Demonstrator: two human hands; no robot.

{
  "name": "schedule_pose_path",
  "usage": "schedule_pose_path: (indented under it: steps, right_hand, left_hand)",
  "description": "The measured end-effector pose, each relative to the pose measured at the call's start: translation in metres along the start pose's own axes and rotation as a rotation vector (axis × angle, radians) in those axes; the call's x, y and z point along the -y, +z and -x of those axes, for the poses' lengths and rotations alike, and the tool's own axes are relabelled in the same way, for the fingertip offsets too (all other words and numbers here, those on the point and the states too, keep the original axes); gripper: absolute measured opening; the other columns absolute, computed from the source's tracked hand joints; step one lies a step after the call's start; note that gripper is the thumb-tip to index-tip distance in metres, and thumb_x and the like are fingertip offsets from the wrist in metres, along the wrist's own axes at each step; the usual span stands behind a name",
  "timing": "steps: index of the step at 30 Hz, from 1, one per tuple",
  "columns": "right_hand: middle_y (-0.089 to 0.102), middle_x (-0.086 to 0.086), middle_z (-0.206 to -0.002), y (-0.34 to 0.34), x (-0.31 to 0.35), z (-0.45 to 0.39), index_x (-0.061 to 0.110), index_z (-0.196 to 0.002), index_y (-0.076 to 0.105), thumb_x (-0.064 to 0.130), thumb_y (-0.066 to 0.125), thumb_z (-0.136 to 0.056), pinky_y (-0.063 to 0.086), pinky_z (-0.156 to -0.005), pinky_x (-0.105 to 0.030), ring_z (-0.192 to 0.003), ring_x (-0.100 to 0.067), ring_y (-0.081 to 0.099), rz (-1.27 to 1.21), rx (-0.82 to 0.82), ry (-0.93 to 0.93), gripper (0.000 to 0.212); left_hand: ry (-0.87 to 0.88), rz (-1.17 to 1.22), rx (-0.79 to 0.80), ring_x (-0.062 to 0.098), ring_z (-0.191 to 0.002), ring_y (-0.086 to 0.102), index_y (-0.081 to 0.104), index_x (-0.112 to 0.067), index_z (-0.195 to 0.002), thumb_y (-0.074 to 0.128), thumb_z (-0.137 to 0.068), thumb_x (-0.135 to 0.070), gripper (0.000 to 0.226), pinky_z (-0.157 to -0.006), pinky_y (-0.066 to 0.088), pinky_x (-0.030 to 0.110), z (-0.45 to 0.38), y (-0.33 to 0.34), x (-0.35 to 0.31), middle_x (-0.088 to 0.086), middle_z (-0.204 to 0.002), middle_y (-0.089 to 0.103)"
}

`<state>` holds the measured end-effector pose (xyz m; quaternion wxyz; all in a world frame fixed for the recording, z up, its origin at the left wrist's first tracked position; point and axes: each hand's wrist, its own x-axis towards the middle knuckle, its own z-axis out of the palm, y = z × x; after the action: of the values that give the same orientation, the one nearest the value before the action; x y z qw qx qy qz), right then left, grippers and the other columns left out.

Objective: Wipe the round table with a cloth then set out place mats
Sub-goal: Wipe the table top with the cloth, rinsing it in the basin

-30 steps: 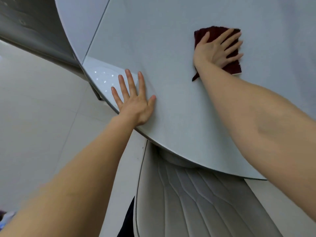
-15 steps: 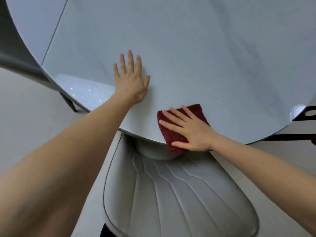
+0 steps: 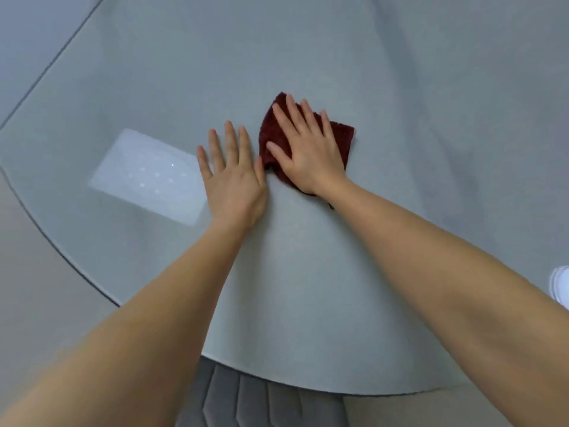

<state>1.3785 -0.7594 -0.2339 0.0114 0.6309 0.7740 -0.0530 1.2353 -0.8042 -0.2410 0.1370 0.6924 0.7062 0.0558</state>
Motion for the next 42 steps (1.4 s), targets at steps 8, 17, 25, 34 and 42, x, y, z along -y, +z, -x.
schedule_pose_path:
  steps: [8, 17, 25, 34, 42]
  right_hand:
    - [-0.002, -0.011, -0.162, -0.007, -0.008, -0.157, 0.009, -0.155, 0.003, 0.05, 0.021, -0.099, -0.005, -0.119, -0.049, -0.149, -0.027, -0.002, -0.135, -0.06, 0.439, 0.071]
    - [-0.002, -0.017, -0.161, -0.001, -0.006, -0.145, 0.0, -0.153, 0.004, 0.045, 0.029, -0.099, -0.003, -0.12, -0.048, -0.149, -0.028, -0.002, -0.223, -0.151, 0.817, 0.074]
    - [-0.001, -0.017, -0.161, 0.016, -0.001, 0.009, 0.001, -0.153, 0.003, 0.044, 0.027, -0.1, -0.003, -0.12, -0.048, -0.149, -0.028, -0.002, -0.185, -0.109, 0.842, 0.072]
    - [0.006, -0.013, -0.162, 0.026, -0.012, 0.206, 0.005, -0.154, 0.009, 0.049, 0.022, -0.099, 0.003, -0.121, -0.045, -0.149, -0.028, 0.006, -0.051, -0.066, 0.203, 0.071]
    - [0.007, -0.005, -0.162, 0.001, -0.126, 0.272, 0.02, -0.155, 0.015, 0.054, 0.029, -0.097, 0.003, -0.121, -0.046, -0.15, -0.024, 0.004, 0.141, 0.214, -0.924, 0.069]
  left_hand:
    - [-0.167, -0.115, -0.08, 0.026, -0.148, -0.009, -0.001, -0.019, -0.154, 0.01, -0.1, -0.038, 0.059, -0.12, -0.004, 0.046, 0.001, 0.013, -0.017, 0.002, -0.162, -0.005]
    - [-0.223, -0.141, -0.045, 0.025, -0.148, -0.012, -0.004, -0.019, -0.154, 0.012, -0.1, -0.039, 0.059, -0.119, -0.007, 0.046, -0.01, 0.01, -0.016, -0.001, -0.162, -0.008]
    - [-0.191, -0.066, 0.054, 0.028, -0.147, -0.014, -0.005, -0.016, -0.154, 0.011, -0.102, -0.042, 0.061, -0.119, -0.009, 0.048, -0.015, 0.006, -0.016, 0.006, -0.161, -0.011]
    - [-0.044, -0.018, 0.177, 0.033, -0.145, -0.018, -0.007, -0.016, -0.154, 0.016, -0.103, -0.044, 0.062, -0.118, -0.01, 0.048, 0.083, 0.01, -0.043, 0.011, -0.159, -0.017]
    - [0.003, -0.057, 0.235, 0.039, -0.144, -0.019, -0.007, -0.02, -0.154, 0.016, -0.101, -0.049, 0.065, -0.116, -0.011, 0.054, 0.108, 0.011, -0.059, 0.007, -0.159, -0.02]
